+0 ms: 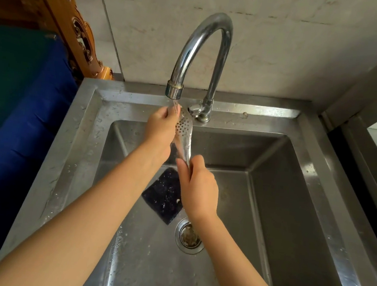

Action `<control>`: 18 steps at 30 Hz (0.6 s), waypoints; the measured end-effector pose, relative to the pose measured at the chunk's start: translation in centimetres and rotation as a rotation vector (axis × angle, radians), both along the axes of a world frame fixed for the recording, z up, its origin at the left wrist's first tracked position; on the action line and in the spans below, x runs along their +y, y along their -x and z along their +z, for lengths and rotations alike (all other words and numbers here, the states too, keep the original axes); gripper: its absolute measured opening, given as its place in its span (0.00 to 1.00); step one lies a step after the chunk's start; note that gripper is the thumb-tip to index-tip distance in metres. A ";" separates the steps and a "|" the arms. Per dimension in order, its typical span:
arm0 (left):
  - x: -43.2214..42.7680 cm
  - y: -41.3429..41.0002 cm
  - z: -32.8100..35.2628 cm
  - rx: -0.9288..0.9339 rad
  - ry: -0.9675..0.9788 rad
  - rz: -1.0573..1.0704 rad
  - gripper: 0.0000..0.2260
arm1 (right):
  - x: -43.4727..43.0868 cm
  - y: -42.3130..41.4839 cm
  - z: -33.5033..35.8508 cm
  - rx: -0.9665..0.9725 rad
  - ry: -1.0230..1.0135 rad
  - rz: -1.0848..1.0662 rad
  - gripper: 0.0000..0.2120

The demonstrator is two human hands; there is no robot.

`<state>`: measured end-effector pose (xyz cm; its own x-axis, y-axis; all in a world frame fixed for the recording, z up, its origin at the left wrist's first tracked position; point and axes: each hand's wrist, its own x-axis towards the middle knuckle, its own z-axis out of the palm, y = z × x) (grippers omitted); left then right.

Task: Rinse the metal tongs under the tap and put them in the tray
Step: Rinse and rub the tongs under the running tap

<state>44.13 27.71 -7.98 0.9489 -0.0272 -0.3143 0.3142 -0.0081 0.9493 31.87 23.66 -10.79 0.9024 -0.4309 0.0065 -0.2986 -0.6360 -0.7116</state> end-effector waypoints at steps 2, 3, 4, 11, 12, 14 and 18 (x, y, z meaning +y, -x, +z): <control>0.1 0.1 0.0 0.049 0.056 0.000 0.10 | -0.5 -1.2 0.7 -0.065 -0.091 -0.023 0.17; 0.0 0.2 0.1 0.056 0.071 -0.002 0.10 | -0.7 -2.1 1.1 -0.095 -0.134 -0.035 0.17; 0.0 0.3 0.3 0.058 0.078 0.004 0.10 | -0.9 -3.1 1.5 -0.117 -0.166 -0.042 0.16; 0.8 2.4 0.4 -0.151 -0.120 -0.038 0.17 | -1.9 -8.7 3.7 -0.180 -0.313 -0.078 0.19; 0.8 2.6 0.5 -0.169 -0.121 -0.056 0.18 | -2.0 -9.2 4.0 -0.166 -0.338 -0.061 0.20; 0.8 2.8 0.7 -0.162 -0.070 -0.067 0.18 | -1.9 -9.9 4.4 -0.136 -0.362 -0.005 0.20; 0.8 2.1 0.8 -0.174 -0.045 -0.003 0.20 | -1.3 -9.1 3.8 -0.191 -0.397 0.019 0.15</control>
<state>42.07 28.48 -7.15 0.9891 -0.0197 -0.1461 0.1449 -0.0523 0.9881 40.99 22.40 -6.94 0.9088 -0.4170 0.0114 -0.1288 -0.3065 -0.9431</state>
